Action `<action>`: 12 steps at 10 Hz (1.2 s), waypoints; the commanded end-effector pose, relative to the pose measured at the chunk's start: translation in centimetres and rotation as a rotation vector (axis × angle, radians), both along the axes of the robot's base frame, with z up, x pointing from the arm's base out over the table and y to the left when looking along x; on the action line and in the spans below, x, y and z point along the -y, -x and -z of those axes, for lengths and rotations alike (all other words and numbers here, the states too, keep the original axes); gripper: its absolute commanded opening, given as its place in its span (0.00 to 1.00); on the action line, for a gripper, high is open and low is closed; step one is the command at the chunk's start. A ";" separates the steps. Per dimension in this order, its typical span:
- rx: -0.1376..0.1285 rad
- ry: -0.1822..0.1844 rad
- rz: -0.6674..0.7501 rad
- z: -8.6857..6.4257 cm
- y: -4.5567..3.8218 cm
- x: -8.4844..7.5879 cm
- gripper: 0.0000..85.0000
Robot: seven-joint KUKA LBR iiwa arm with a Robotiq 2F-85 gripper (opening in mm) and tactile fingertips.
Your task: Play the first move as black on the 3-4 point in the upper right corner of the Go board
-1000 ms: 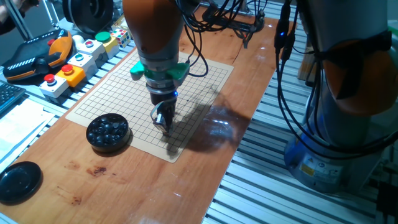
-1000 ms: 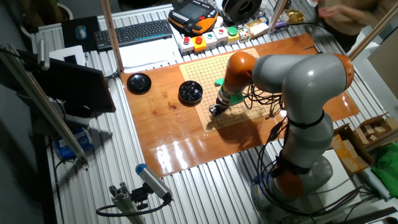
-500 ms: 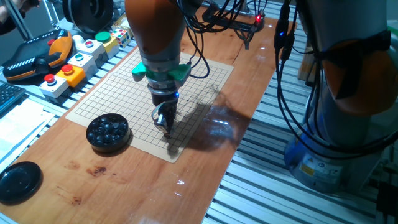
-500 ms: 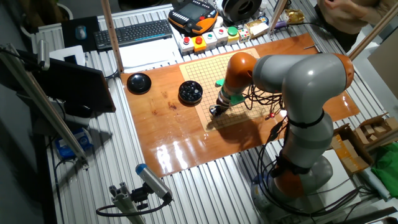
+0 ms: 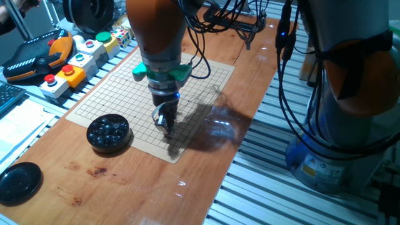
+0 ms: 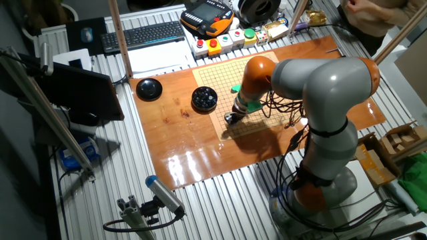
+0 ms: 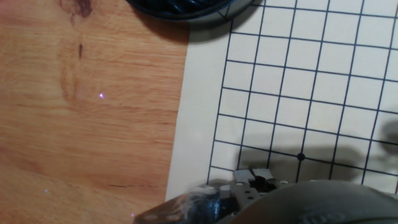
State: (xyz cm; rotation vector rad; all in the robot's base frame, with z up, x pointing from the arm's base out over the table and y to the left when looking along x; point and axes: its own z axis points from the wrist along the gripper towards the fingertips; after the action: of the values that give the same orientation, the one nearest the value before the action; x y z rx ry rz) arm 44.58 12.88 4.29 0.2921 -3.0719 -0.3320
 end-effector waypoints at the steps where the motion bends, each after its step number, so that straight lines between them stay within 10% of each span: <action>1: 0.003 0.000 -0.001 0.0 -0.02 0.0 0.01; 12: 0.014 0.011 -0.013 0.1 -0.32 0.2 0.01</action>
State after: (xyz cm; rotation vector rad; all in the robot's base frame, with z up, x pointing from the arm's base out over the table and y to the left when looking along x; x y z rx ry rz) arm 44.89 12.67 4.18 0.3143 -3.0826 -0.3132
